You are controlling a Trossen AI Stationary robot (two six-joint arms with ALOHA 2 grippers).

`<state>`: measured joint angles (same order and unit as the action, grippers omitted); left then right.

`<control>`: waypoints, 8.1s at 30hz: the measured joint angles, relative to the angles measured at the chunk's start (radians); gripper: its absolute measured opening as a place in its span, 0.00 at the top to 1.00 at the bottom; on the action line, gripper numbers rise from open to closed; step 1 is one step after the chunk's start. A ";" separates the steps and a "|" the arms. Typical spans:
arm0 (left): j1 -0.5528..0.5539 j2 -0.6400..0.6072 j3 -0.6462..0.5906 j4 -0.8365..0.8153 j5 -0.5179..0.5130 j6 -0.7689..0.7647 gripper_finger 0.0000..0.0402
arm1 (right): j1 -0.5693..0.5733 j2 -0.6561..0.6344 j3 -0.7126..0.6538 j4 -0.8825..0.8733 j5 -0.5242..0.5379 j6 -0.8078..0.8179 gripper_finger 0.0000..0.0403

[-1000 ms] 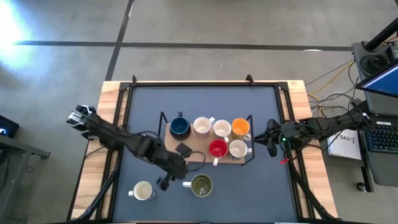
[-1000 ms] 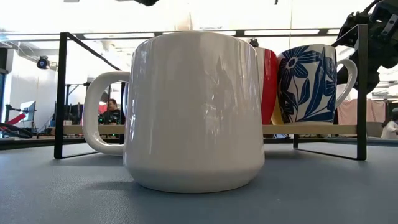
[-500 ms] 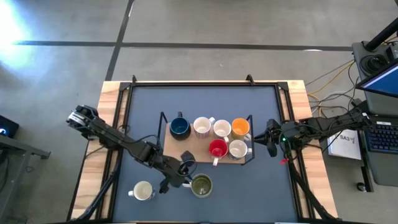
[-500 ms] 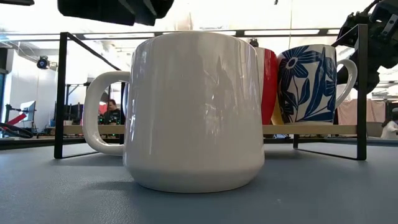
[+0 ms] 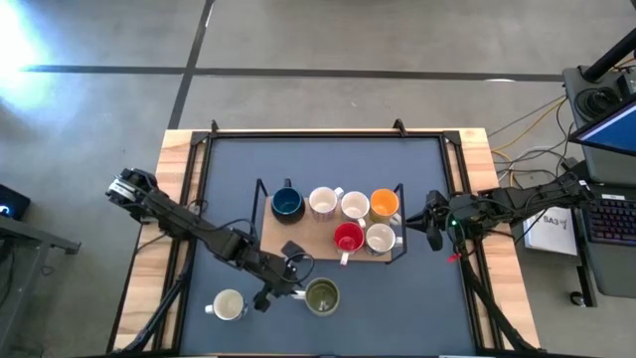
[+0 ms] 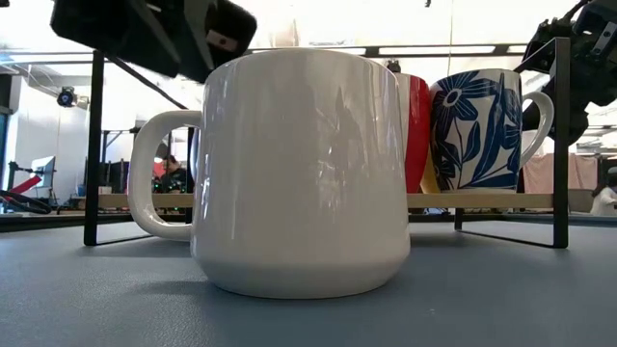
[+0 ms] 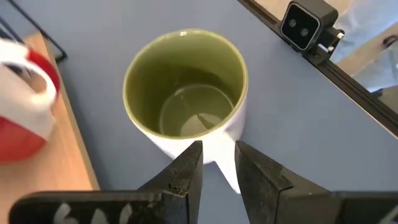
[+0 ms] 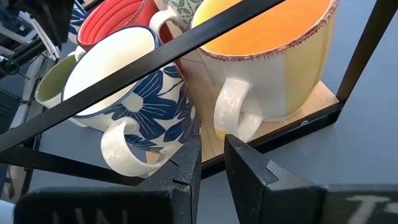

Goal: Place coffee mugs
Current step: Put the white mug on the shelf

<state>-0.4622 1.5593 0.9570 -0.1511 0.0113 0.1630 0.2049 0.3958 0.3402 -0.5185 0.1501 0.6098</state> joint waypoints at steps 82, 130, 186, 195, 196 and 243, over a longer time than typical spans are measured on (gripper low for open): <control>-0.117 0.026 -0.002 -0.189 -0.100 -0.887 0.71 | 0.000 0.000 0.000 0.000 0.000 0.000 0.85; -0.112 0.046 0.016 -0.128 -0.229 0.611 0.70 | 0.000 0.000 0.000 0.000 0.000 0.000 0.85; -0.008 0.007 0.175 -0.353 -0.370 -0.207 0.98 | 0.000 0.000 0.000 0.000 0.000 0.000 0.85; 0.021 0.006 0.226 -0.508 -0.359 -0.415 0.98 | 0.000 0.000 0.000 0.000 0.000 0.000 0.85; 0.024 0.006 0.224 -0.502 -0.359 -0.431 0.98 | 0.000 0.000 0.000 0.000 0.000 0.000 0.85; 0.046 -0.023 0.207 -0.685 -0.255 -0.795 0.97 | 0.000 0.000 0.000 0.000 0.000 0.000 0.85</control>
<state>-0.4162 1.5358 1.1645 -0.8356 -0.2434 -0.6324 0.2047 0.3958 0.3401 -0.5182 0.1501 0.6098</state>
